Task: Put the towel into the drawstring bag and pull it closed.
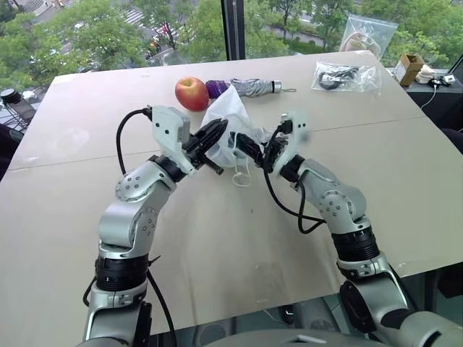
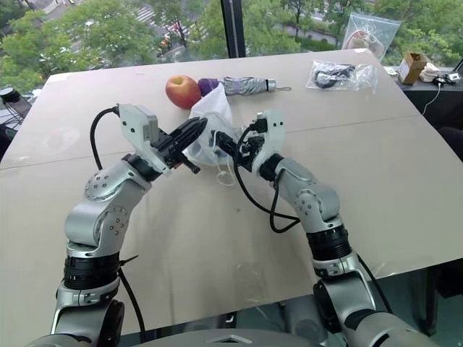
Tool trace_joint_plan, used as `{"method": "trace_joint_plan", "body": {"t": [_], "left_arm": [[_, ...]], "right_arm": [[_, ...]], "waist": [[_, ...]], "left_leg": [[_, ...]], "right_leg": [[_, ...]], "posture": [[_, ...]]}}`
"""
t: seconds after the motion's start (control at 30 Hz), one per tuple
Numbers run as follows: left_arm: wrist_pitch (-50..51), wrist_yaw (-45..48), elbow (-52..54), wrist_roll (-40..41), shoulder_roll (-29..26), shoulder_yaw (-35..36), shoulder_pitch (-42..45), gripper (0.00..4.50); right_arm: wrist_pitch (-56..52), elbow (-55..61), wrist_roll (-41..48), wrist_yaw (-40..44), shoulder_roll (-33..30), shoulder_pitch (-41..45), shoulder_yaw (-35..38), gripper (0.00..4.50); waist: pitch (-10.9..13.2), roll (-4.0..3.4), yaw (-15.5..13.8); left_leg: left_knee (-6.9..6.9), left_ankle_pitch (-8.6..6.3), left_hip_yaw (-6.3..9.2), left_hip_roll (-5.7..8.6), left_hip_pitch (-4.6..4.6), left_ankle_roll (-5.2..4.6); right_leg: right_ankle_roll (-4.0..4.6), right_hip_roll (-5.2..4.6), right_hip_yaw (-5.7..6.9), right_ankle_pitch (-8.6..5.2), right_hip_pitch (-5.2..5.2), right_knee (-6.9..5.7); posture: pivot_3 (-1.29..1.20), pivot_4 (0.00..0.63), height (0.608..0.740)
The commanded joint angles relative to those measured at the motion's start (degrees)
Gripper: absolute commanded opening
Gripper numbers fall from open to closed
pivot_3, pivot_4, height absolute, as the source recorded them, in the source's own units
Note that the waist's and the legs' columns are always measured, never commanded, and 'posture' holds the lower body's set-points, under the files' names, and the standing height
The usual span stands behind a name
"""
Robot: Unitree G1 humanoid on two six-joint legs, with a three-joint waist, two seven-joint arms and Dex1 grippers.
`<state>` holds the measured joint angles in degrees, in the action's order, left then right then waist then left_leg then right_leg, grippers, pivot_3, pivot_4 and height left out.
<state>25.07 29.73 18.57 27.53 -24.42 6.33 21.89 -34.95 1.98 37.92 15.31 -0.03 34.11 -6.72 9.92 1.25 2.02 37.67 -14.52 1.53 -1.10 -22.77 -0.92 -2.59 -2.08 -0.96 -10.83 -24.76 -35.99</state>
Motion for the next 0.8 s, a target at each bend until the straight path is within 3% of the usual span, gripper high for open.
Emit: {"method": "trace_joint_plan", "body": {"t": [0.03,0.4,0.7,0.8], "left_arm": [[0.1,0.0,2.6,1.5,-0.4,1.6,0.6,0.0],[0.4,-1.2,2.2,1.9,-0.2,2.0,1.1,0.0],[0.7,-4.1,0.7,2.3,0.8,3.8,3.4,0.0],[0.8,-3.9,0.3,1.5,0.5,3.0,3.0,0.0]], "right_arm": [[-0.1,3.1,-0.7,0.4,0.5,0.5,0.8,4.4],[-1.3,4.1,-1.5,2.7,0.3,-0.1,1.1,4.4],[-7.2,12.9,3.7,20.4,-9.9,-3.1,-3.1,4.4],[-6.9,16.4,8.9,25.2,-10.1,-3.8,-1.1,4.4]], "waist": [[0.0,0.0,0.0],[0.0,0.0,0.0],[0.0,0.0,0.0],[0.0,0.01,0.1]], "left_leg": [[0.0,0.0,0.0,0.0,0.0,0.0],[0.0,0.0,0.0,0.0,0.0,0.0],[0.01,0.0,0.0,0.02,-0.01,0.0],[0.01,0.0,0.02,0.02,-0.01,0.0]], "right_leg": [[0.0,0.0,0.0,0.0,0.0,0.0],[0.0,0.0,0.0,0.0,0.0,0.0],[0.0,-0.01,0.0,0.0,0.02,0.02],[-0.01,0.0,0.01,0.0,0.01,0.02]], "posture": [[0.0,0.15,0.74],[0.0,0.15,0.74],[0.0,0.15,0.74],[0.0,0.15,0.74]]}}
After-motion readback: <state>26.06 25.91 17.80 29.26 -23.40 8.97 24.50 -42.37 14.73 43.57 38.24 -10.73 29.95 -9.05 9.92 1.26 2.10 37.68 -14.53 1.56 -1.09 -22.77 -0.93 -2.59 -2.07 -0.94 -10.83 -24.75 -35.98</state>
